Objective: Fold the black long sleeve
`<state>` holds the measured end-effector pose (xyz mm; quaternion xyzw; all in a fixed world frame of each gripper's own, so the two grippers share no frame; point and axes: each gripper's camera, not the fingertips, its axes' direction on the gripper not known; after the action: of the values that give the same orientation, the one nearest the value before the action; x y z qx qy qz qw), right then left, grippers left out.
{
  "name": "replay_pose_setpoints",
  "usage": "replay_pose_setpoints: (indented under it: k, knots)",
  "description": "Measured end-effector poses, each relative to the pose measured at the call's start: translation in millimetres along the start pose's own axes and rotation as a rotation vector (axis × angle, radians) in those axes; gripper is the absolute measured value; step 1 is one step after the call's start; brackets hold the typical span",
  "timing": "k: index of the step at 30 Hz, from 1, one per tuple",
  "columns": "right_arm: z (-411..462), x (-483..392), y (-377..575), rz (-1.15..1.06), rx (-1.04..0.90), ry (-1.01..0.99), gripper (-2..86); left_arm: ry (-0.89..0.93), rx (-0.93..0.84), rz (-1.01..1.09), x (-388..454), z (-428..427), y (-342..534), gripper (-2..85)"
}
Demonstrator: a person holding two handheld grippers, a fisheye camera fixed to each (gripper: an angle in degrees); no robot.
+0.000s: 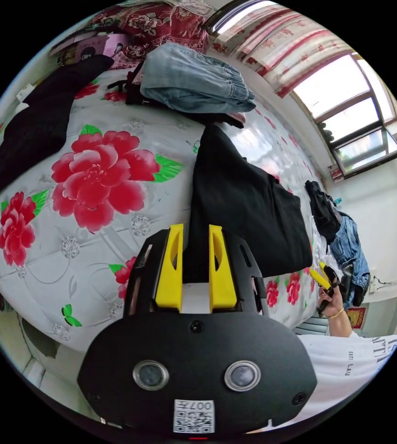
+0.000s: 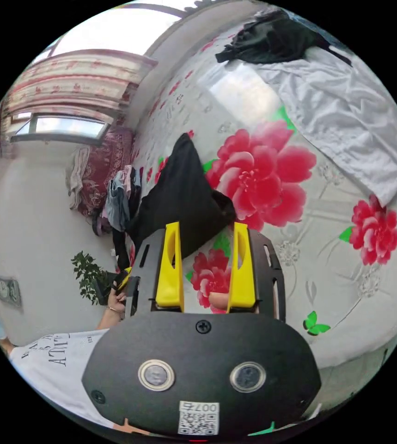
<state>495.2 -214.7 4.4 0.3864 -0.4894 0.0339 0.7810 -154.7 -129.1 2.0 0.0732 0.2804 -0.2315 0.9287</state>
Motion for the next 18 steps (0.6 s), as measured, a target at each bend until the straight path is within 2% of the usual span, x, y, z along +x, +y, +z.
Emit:
replay_pose_setpoints:
  k: [4,8,10,12,18]
  knots:
    - [28,44,18,0.141,0.055,-0.17,10.8,-0.012,-0.109,-0.042,-7,20,-2,9.0]
    - [54,56,7,0.233,0.086,-0.224,8.6,-0.107,-0.111,0.043,4,21,-4,7.8]
    - [54,43,2,0.199,0.105,-0.267,7.8,-0.117,-0.136,0.049,8,18,-8,7.9]
    - [53,7,-3,0.08,0.107,-0.292,7.4,-0.084,-0.136,0.03,6,10,-9,7.8]
    - [110,-219,34,-0.638,-0.159,-0.18,6.2,0.068,-0.069,-0.093,-26,-32,1,7.0]
